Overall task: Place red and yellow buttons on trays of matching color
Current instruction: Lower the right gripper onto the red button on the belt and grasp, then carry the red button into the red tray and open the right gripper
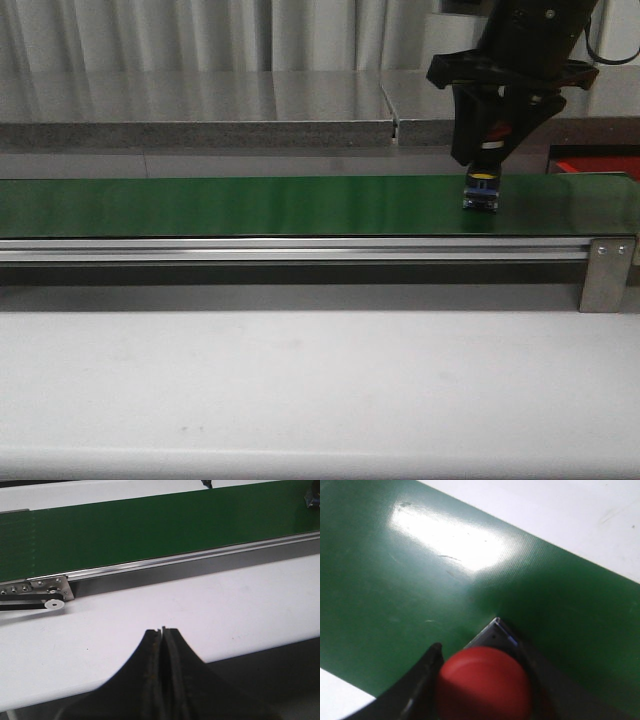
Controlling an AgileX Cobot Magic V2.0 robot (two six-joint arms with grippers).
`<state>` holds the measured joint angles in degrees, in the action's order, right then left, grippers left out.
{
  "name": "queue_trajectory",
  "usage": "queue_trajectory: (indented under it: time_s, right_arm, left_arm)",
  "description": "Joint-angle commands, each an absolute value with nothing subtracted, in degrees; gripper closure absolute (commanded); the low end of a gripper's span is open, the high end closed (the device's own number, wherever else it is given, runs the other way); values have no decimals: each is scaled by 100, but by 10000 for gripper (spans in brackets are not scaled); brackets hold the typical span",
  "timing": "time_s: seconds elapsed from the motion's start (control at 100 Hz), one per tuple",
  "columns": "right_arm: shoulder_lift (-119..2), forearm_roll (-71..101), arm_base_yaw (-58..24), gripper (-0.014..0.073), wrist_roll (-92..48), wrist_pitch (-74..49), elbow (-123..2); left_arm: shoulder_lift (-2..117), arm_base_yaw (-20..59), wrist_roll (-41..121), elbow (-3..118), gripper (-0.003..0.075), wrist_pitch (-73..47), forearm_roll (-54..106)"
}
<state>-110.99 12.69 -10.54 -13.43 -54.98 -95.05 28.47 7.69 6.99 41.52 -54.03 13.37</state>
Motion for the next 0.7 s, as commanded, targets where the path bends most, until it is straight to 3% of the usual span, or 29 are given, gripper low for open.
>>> queue_trajectory:
  time_s: [0.0, 0.12, 0.69]
  right_arm:
    - [-10815, 1262, -1053, 401, -1423, -5347, -9701]
    - [-10796, 1125, -1048, 461, -1423, -5314, -9701]
    - [-10520, 1084, 663, 461, -1225, -4887, -9706]
  left_arm:
    - [2872, 806, 672, 4291, 741, -5045, 1440]
    - [2872, 806, 672, 4291, 741, -5045, 1440]
    - [2872, 806, 672, 4291, 741, -5045, 1440]
